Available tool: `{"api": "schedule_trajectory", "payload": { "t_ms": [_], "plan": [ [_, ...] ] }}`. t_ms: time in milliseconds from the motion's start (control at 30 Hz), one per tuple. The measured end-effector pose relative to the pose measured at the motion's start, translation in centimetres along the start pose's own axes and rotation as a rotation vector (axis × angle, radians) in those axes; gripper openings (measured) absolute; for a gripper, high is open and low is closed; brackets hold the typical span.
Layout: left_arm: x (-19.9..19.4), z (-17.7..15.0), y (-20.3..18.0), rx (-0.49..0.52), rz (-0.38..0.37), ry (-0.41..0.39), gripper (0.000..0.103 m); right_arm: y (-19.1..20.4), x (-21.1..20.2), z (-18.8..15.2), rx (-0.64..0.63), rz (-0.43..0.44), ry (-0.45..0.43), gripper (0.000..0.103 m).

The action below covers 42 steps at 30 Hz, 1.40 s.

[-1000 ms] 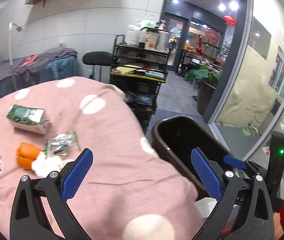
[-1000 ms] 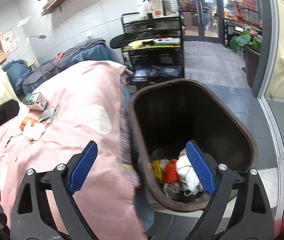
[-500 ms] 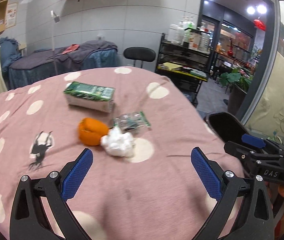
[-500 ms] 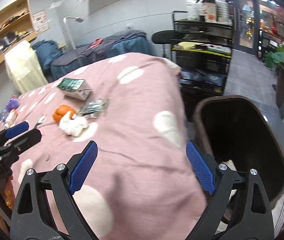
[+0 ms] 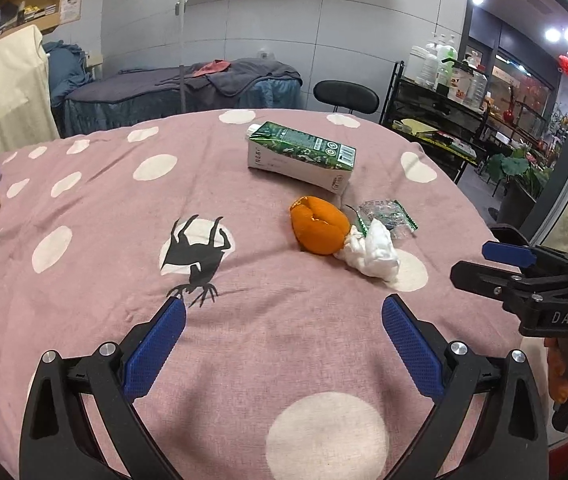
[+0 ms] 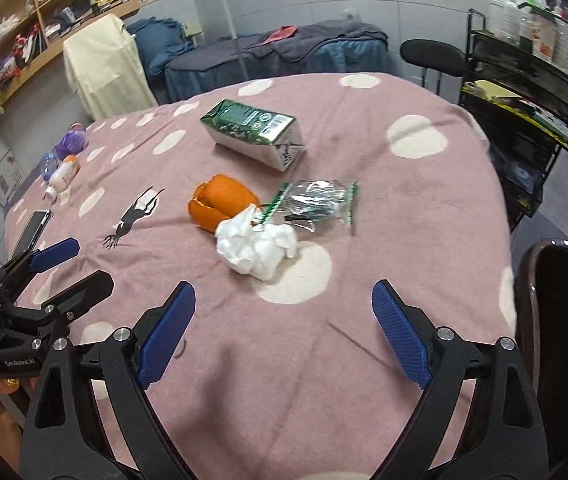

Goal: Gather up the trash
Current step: 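Move both tools back over the table toward the tissue and orange peel, then grasp the white tissue with the right tool while the left tool grasps the orange peel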

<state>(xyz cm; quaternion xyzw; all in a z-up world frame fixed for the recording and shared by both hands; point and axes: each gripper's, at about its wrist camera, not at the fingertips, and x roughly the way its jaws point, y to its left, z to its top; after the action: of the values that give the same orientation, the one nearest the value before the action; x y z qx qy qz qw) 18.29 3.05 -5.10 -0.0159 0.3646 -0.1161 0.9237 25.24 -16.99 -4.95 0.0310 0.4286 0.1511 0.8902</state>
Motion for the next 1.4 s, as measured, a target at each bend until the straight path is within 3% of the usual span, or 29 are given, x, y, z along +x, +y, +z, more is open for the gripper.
{"api": "schedule_trajectory", "payload": {
  "t_ms": [167, 233, 367, 433, 533, 667, 833, 1167, 1233, 1300, 1400],
  "plan": [
    [0.6, 0.5, 1.3, -0.012, 0.003, 0.014, 0.097, 2.0, 4.0, 2.2, -0.067, 0.014, 0.11, 0.086],
    [0.8, 0.6, 1.6, -0.009, 0.005, 0.019, 0.097, 2.3, 5.5, 2.9, -0.084, 0.021, 0.153, 0.074],
    [1.4, 0.9, 2.1, -0.016, -0.005, 0.027, 0.097, 2.7, 8.3, 3.6, -0.11, 0.011, 0.211, 0.062],
    [2.0, 1.2, 2.2, -0.02, -0.019, 0.037, 0.097, 2.7, 9.0, 3.7, -0.109, 0.018, 0.23, 0.04],
    [2.9, 1.7, 1.9, -0.009, -0.033, 0.052, 0.097, 2.3, 8.0, 3.9, -0.104, 0.021, 0.186, 0.027],
    [4.6, 2.8, 1.4, 0.0, -0.049, 0.085, 0.097, 1.2, 6.0, 3.8, -0.053, 0.067, 0.153, 0.026],
    [6.4, 4.4, 0.2, -0.009, -0.118, 0.098, 0.095, 0.6, 2.9, 2.8, -0.04, 0.033, 0.083, 0.025],
    [11.6, 6.2, -2.1, 0.007, -0.139, 0.202, 0.078, -1.0, -1.2, 0.0, 0.012, 0.035, 0.035, 0.025],
    [11.8, 6.5, -2.5, 0.018, -0.133, 0.204, 0.068, -1.5, -1.7, -0.4, 0.029, 0.033, 0.027, 0.025],
    [12.1, 6.4, -2.6, 0.014, -0.138, 0.216, 0.05, -2.0, -2.1, -0.8, 0.039, 0.023, 0.02, 0.025],
    [12.0, 5.9, -3.0, 0.021, -0.157, 0.22, 0.043, -2.8, -2.4, -1.3, 0.056, 0.009, 0.011, 0.025]
  ]
}}
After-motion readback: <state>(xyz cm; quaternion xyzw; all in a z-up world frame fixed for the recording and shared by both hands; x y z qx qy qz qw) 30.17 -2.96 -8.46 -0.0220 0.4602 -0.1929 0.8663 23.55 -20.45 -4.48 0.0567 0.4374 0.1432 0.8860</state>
